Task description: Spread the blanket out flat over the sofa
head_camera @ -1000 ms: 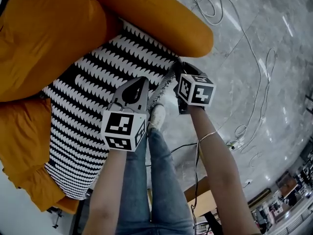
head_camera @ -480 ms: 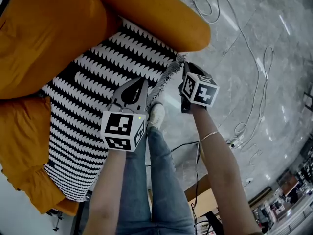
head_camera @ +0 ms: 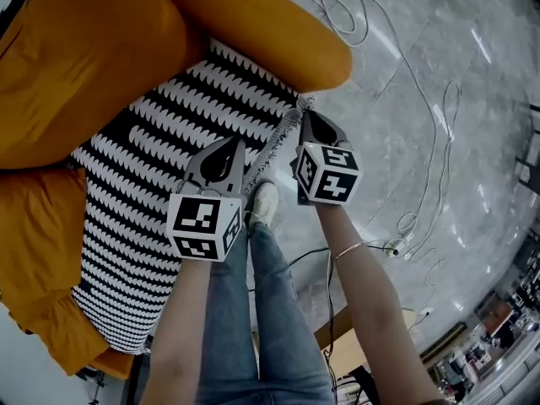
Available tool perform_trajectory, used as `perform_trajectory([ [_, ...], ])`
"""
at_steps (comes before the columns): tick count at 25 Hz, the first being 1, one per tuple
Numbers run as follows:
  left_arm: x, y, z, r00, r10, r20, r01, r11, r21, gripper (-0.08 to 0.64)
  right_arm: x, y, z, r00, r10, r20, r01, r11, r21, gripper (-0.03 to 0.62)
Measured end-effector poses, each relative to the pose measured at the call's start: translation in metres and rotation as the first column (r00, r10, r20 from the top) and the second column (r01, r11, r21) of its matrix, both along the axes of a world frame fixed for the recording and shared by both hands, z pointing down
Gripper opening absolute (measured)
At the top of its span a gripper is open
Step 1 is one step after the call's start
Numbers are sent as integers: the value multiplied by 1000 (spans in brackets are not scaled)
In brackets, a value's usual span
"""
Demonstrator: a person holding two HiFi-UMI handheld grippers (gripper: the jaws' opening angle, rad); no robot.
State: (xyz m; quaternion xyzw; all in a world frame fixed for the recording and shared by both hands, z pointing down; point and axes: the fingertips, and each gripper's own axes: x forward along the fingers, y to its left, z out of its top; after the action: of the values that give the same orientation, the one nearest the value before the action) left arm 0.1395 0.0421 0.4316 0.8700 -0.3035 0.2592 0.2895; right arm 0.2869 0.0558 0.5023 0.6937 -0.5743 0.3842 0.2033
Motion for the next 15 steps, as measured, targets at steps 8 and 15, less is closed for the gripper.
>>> perform_trajectory([
  [8, -16, -6, 7, 1000, -16, 10, 16, 1000, -2, 18, -63, -33, 14, 987, -142, 70, 142, 990, 6, 14],
  [15, -16, -7, 27, 999, -33, 15, 33, 999, -28, 18, -51, -46, 38, 988, -97, 120, 102, 994, -37, 14],
])
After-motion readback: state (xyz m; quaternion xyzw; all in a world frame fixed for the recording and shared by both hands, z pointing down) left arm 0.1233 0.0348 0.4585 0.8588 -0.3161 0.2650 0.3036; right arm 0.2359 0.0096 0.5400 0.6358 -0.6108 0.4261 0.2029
